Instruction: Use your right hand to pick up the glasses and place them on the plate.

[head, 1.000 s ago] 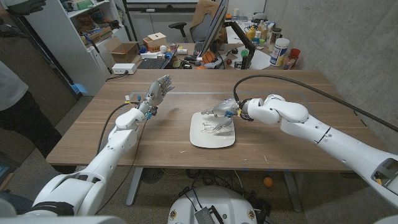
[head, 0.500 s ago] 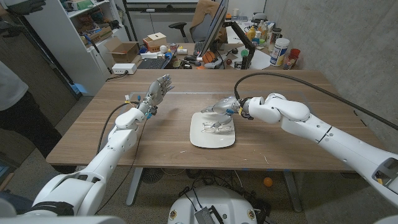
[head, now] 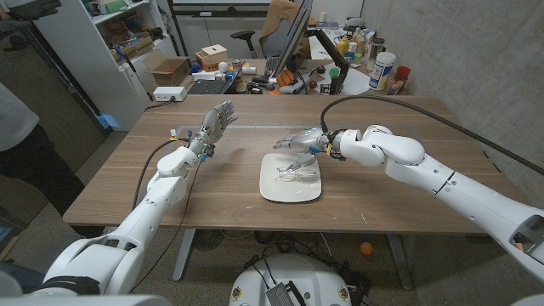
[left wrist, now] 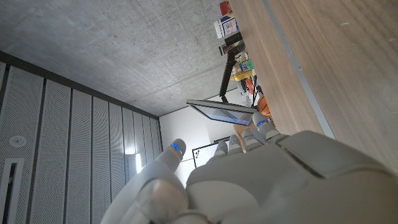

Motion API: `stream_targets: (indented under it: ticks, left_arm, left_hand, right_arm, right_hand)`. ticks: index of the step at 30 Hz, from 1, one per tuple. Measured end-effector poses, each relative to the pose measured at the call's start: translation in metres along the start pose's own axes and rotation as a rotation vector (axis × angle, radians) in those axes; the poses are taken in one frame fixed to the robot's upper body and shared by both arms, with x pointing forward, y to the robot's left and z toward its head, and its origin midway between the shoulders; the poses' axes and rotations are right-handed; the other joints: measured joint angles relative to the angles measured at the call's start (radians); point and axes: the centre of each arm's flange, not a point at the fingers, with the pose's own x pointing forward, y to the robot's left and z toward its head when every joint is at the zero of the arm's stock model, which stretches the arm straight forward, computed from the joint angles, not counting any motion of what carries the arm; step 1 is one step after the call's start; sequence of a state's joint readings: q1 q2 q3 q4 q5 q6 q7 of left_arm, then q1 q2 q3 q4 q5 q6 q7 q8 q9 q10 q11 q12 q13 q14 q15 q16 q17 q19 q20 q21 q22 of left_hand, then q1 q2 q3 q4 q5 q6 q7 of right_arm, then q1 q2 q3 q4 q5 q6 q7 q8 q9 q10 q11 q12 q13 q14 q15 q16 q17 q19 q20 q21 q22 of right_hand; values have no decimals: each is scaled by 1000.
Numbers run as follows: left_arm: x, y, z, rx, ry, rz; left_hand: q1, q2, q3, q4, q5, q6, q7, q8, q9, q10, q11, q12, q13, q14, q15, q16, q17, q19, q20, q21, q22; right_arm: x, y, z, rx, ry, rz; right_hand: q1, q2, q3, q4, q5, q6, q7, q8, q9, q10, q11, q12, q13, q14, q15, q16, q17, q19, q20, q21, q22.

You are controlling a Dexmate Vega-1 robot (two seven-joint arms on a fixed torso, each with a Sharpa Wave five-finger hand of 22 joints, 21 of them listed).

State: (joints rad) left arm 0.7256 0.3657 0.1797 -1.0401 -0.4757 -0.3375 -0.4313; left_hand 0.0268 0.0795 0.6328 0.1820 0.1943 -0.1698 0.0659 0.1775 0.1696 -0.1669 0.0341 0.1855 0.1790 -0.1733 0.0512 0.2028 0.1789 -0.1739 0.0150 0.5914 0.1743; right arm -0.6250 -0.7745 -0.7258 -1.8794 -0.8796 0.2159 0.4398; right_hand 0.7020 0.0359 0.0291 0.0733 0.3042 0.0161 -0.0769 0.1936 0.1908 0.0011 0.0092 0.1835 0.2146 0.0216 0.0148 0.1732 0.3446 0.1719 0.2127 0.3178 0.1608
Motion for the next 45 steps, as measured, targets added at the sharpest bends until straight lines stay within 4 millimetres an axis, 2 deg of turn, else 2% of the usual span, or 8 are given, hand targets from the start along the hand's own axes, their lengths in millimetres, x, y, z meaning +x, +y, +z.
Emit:
stream_targets:
  ticks: [7, 15, 20, 27, 45]
  left_arm:
    - [-2, 1, 0, 1, 0, 3]
    - [-3, 2, 0, -2, -1, 7]
    - [-3, 2, 0, -3, -3, 8]
    - [-4, 4, -1, -5, -3, 12]
    - [-4, 7, 0, -5, -9, 15]
  left_hand:
    - [0, 0, 0, 0, 0, 0, 0, 0, 0, 0, 0, 0, -2, 0, 0, 0, 0, 4, 4, 0, 0]
    - [0, 0, 0, 0, 0, 0, 0, 0, 0, 0, 0, 0, -2, 0, 0, 0, 0, 4, 4, -4, 0]
    - [0, 0, 0, 0, 0, 0, 0, 0, 0, 0, 0, 0, -2, 0, 0, 0, 0, 0, 7, -4, 0]
    - [0, 0, 0, 0, 0, 0, 0, 0, 0, 0, 0, 0, -2, -3, 3, 0, 0, 0, 7, -4, 1]
    - [0, 0, 0, 0, 0, 0, 0, 0, 0, 0, 0, 0, -2, -3, 3, 0, 0, 5, 12, -11, 5]
  right_arm:
    - [2, -8, -3, -15, 7, -23]
    - [3, -18, -8, -25, 15, -46]
    - [3, -24, -11, -28, 17, -56]
    - [3, -27, -12, -4, 2, -57]
    - [-1, -50, -33, -3, 55, -113]
  right_hand:
    - [-8, 8, -4, -4, 0, 0, 0, 0, 0, -7, -4, 0, -5, -22, 10, 0, -15, -36, 0, -32, 5]
    - [-20, 20, -12, 4, 0, 0, 0, 0, 0, -12, 2, 0, -7, -45, 33, 0, -29, -72, 0, -62, 5]
    - [-25, 25, -17, 8, 0, 0, 0, 0, 0, -12, 2, 0, -10, -56, 33, 0, -37, -90, 0, -73, 5]
    - [-30, 20, -20, 11, 0, 4, -4, 0, 0, -12, 2, 6, -10, -61, 39, 5, -43, -98, -2, -82, 5]
    - [-41, 22, -26, 4, 0, 20, -2, 0, 0, -2, 4, 14, -13, -67, 44, 12, -61, -98, -2, -90, 9]
